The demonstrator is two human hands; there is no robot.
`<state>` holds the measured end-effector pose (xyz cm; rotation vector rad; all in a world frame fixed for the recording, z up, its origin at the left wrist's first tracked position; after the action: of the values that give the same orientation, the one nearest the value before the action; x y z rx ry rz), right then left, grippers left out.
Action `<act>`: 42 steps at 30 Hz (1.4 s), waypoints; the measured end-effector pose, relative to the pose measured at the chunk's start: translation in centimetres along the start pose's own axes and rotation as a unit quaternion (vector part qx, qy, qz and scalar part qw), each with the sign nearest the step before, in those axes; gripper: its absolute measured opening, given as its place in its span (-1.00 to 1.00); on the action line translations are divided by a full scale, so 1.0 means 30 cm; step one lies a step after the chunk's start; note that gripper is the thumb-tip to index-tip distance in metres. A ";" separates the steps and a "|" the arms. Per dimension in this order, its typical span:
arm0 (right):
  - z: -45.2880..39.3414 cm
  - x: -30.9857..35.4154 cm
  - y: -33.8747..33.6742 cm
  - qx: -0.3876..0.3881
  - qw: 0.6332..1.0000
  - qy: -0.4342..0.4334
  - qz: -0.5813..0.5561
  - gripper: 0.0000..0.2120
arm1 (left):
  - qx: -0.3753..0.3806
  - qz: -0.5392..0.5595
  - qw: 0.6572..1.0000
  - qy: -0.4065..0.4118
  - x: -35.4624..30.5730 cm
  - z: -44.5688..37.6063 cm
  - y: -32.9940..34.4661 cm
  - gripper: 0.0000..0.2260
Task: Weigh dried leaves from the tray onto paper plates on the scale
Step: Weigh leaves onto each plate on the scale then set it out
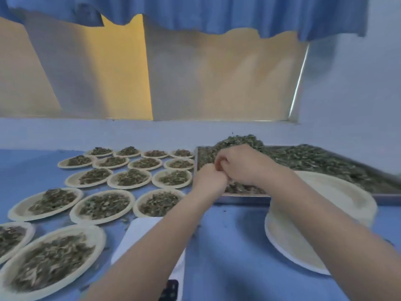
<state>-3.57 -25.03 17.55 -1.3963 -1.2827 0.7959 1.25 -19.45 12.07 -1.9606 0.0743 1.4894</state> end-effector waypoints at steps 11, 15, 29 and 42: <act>0.182 -0.619 -0.012 0.053 0.963 0.193 0.180 -0.68 | 0.059 -0.087 0.993 0.061 -0.148 -0.076 0.427 -0.96; 0.209 -0.734 -0.023 0.038 0.958 0.255 0.123 -0.57 | 0.056 -0.129 0.988 0.069 -0.161 -0.097 0.424 -0.83; 0.036 -0.532 -0.076 -0.059 0.977 0.192 0.068 -0.77 | -0.028 -0.202 0.975 0.084 -0.187 -0.163 0.138 -0.73; -0.151 0.145 0.409 0.037 0.999 -0.015 0.009 -0.87 | -0.123 -0.195 0.968 -0.098 0.381 0.085 -0.481 -0.65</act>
<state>5.00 -20.68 7.67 -1.3429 -1.2525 0.8716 9.17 -3.04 8.48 -1.8638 -0.5747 1.4649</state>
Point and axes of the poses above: each hand's wrist, its own z-axis away from the middle knuckle, its own y-axis out of the palm, x = y × z, the point moved 7 cm from there along -z, towards the middle knuckle, and after that the axes turned 1 degree about -z, right-handed, at the moved point
